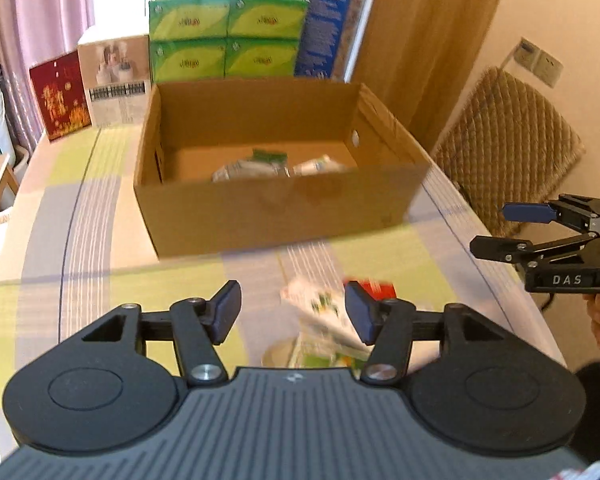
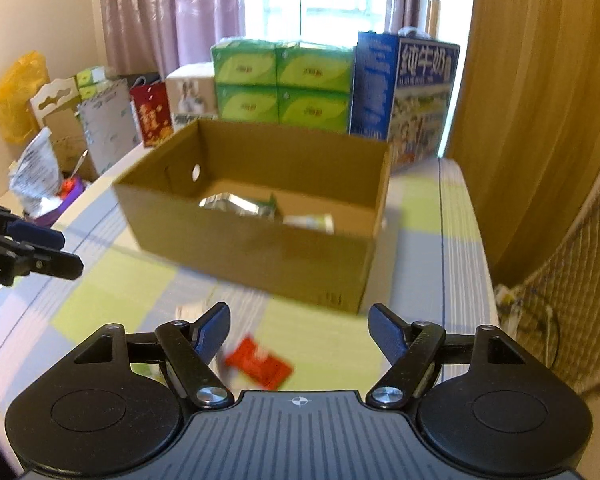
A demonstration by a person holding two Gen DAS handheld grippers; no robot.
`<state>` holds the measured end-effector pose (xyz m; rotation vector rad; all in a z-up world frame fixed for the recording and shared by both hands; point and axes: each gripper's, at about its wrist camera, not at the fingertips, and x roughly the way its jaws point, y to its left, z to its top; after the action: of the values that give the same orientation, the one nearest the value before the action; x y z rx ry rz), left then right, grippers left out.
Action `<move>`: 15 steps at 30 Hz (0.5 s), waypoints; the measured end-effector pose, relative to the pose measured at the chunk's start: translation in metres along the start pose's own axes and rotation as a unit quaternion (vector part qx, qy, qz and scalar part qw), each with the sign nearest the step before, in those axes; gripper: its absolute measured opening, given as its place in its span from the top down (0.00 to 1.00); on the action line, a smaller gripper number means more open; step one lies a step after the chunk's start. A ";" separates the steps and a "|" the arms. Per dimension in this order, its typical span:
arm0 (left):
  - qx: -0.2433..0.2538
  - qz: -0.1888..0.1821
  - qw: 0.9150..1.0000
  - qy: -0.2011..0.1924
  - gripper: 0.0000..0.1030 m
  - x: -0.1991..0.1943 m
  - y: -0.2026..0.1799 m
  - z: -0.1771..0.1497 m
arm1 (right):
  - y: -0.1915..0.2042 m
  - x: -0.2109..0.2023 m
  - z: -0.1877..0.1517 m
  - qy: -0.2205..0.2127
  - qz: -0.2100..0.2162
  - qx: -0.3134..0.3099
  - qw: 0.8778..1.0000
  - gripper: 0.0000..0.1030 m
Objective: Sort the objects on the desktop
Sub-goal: 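Move both tools back to the remaining items on the table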
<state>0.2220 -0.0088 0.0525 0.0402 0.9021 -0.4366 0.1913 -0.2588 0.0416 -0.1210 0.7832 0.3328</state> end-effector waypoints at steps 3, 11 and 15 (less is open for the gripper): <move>-0.001 -0.004 1.000 0.007 0.41 -0.006 -0.004 -0.023 | 0.005 -0.011 -0.022 0.012 0.003 -0.001 1.000 0.27; 0.013 -0.014 0.999 0.027 0.32 -0.016 -0.013 -0.071 | 0.028 -0.035 -0.068 0.040 0.022 -0.041 0.998 0.20; 0.038 -0.015 0.999 0.028 0.31 -0.019 -0.020 -0.082 | 0.041 -0.040 -0.085 0.049 0.038 -0.079 0.995 0.20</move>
<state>0.1423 -0.0029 0.0184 0.1100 0.9413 -0.4996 0.0943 -0.2497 0.0108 -0.2574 0.8590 0.4627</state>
